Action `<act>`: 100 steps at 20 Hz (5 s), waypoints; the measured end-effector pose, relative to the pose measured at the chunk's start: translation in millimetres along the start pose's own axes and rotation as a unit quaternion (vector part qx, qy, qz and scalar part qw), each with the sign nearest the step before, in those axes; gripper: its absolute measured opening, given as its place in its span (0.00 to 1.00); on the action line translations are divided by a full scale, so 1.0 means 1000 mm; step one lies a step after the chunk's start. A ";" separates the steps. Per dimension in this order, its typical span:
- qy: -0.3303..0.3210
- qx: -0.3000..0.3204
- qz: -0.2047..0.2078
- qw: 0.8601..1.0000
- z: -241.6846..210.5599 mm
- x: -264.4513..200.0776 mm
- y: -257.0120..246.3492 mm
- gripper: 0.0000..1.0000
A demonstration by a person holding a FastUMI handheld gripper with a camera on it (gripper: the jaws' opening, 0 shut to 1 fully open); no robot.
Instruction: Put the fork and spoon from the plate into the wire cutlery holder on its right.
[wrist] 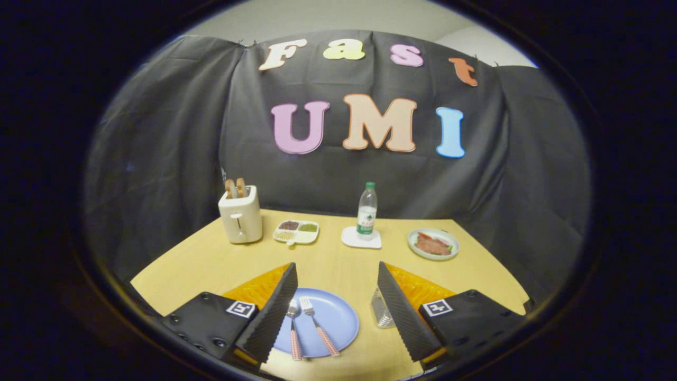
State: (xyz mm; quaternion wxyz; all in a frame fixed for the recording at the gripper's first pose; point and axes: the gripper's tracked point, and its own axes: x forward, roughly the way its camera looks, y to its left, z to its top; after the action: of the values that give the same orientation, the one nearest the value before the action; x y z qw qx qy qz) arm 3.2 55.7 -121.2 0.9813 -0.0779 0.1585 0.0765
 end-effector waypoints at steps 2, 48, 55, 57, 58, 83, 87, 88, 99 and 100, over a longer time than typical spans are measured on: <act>0.026 -0.013 0.015 0.999 -0.023 0.008 0.004 0.98; 0.225 -0.008 0.083 0.971 -0.132 0.023 0.011 0.12; 0.242 0.016 0.041 0.969 -0.070 0.004 -0.064 0.13; 0.261 0.009 0.027 0.965 -0.063 0.001 -0.092 0.13; 0.275 0.000 0.020 0.961 -0.062 0.000 -0.106 0.13; 0.519 -0.061 0.065 0.850 -0.099 0.049 -0.143 0.47; 0.496 -0.046 0.070 0.864 -0.093 0.048 -0.138 0.45; 0.485 -0.039 0.072 0.871 -0.090 0.049 -0.136 0.44; 0.296 0.017 0.099 0.950 -0.029 0.052 -0.078 0.99; 0.277 0.019 0.096 0.956 -0.023 0.050 -0.073 0.99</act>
State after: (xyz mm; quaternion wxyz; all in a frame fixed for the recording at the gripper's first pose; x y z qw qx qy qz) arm 56.1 -13.2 -149.3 0.8880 -0.0621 0.4327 0.1426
